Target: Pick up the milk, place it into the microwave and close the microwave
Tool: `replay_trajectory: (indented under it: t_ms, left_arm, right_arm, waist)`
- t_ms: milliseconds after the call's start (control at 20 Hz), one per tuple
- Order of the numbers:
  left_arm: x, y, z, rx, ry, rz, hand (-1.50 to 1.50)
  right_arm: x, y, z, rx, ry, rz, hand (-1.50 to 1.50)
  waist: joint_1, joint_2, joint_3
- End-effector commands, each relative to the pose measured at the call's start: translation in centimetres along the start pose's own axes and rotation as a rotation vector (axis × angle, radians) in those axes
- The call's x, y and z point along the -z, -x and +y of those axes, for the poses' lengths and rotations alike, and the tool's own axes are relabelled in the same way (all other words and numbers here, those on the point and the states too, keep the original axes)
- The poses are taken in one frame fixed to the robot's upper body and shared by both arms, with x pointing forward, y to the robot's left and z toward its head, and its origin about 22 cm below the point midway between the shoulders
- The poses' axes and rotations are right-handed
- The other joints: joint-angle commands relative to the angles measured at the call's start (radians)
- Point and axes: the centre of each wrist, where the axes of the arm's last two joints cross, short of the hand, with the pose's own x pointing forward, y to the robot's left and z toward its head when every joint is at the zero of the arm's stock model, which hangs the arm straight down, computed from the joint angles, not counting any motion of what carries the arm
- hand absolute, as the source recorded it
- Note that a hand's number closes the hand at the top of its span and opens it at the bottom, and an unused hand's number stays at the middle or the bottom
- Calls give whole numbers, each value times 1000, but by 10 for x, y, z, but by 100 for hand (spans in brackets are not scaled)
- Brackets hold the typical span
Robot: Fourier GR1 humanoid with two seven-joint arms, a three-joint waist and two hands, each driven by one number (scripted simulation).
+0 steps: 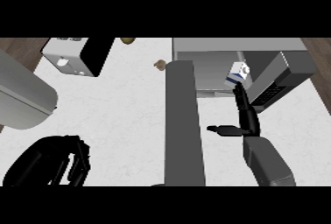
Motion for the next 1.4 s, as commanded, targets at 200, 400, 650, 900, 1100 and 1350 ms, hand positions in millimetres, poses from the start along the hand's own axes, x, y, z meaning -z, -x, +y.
replay_trajectory:
  t_ms: [200, 400, 650, 900, 1100, 1350]
  left_arm:
    - [38, 6, -18, 65, 64, 17, 150]
    - [66, 30, -42, 73, 150, 24, 150]
    - [103, 51, -71, 132, 249, 50, 150]
    - [111, 95, -92, 204, 329, 126, 150]
    - [124, 130, -107, 252, 295, 162, 150]
    - [127, 160, -123, 295, 232, 84, 150]
  right_arm:
    - [-53, 2, -37, 9, 37, -4, -150]
    - [-99, 6, -41, 27, 35, 15, -150]
    - [-146, -5, -59, -1, 33, 2, -150]
    - [-164, -37, -82, -21, 28, -52, -150]
    - [-162, -59, -94, -61, -24, -104, -150]
    - [-158, -82, -99, 21, -82, -156, -150]
  waist:
    - [-20, -4, -2]
    - [-19, 0, -1]
    - [-32, 2, -2]
    - [-30, 4, -2]
    - [-34, 9, -2]
    - [-57, 15, -3]
